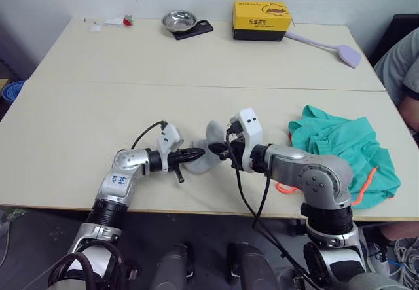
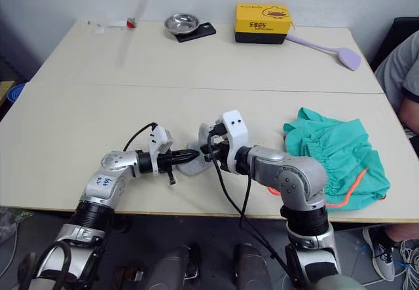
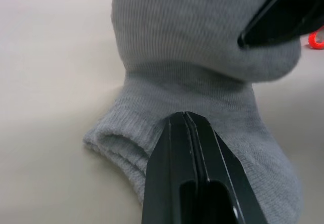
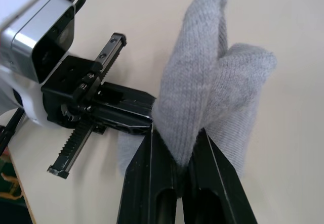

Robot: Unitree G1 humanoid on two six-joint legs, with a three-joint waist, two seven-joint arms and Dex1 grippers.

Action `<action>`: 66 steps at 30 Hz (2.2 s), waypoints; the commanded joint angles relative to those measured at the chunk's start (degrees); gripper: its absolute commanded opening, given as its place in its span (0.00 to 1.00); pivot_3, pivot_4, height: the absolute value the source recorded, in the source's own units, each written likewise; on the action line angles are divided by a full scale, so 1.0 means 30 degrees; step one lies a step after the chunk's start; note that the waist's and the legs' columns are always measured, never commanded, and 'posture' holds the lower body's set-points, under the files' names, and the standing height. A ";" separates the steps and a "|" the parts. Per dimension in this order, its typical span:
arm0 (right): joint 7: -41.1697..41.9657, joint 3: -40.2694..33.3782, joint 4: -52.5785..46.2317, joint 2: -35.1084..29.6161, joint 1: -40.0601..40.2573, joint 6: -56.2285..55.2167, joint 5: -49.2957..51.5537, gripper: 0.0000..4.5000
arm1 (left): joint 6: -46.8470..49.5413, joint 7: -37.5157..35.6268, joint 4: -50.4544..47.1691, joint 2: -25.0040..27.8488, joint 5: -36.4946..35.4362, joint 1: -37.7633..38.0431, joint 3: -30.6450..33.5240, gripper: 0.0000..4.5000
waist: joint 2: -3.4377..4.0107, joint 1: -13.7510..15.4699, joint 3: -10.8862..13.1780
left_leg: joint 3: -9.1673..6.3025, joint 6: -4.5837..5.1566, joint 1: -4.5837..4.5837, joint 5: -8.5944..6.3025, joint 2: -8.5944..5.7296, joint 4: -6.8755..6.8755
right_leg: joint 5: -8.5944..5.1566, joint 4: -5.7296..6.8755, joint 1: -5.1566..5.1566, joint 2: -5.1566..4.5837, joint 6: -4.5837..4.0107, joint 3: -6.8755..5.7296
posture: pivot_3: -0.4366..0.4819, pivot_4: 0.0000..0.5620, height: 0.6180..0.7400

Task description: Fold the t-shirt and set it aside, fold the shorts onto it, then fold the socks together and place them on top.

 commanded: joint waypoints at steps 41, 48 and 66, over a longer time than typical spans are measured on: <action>1.0553 0.2518 0.7192 -0.1949 0.1243 -1.6511 -0.7089 0.00 | 0.3833 0.0295 -0.3271 0.0362 -0.2506 -0.0169 0.0157 0.00 | -0.0011 -0.0064 0.0013 | 0.0058 -0.0112 0.0019 0.0099 -0.0001 -0.0008 | 0.0002 0.0011 0.0001 0.0034 0.0007 0.0003 | 0.48 0.27 1.00; 1.0667 0.3028 0.8183 -0.1688 0.2086 -1.7464 -0.8331 0.00 | 0.3638 0.1242 -0.2989 0.0874 -0.0975 0.1458 -0.0308 0.00 | -0.0012 0.0005 0.0012 | 0.0026 -0.0216 0.0018 0.0042 0.0003 -0.0007 | 0.0002 0.0001 0.0006 0.0014 0.0005 0.0004 | 0.48 0.27 1.00; 1.2648 0.0154 0.8719 -0.3596 -0.0618 -1.0551 -0.4567 0.21 | 0.1167 0.0221 -0.4137 0.1163 -0.2778 0.2133 0.1526 0.00 | -0.0003 -0.0016 0.0017 | 0.0013 -0.0209 0.0035 0.0028 0.0010 -0.0011 | 0.0000 0.0006 0.0008 0.0010 -0.0004 0.0008 | 0.48 0.27 1.00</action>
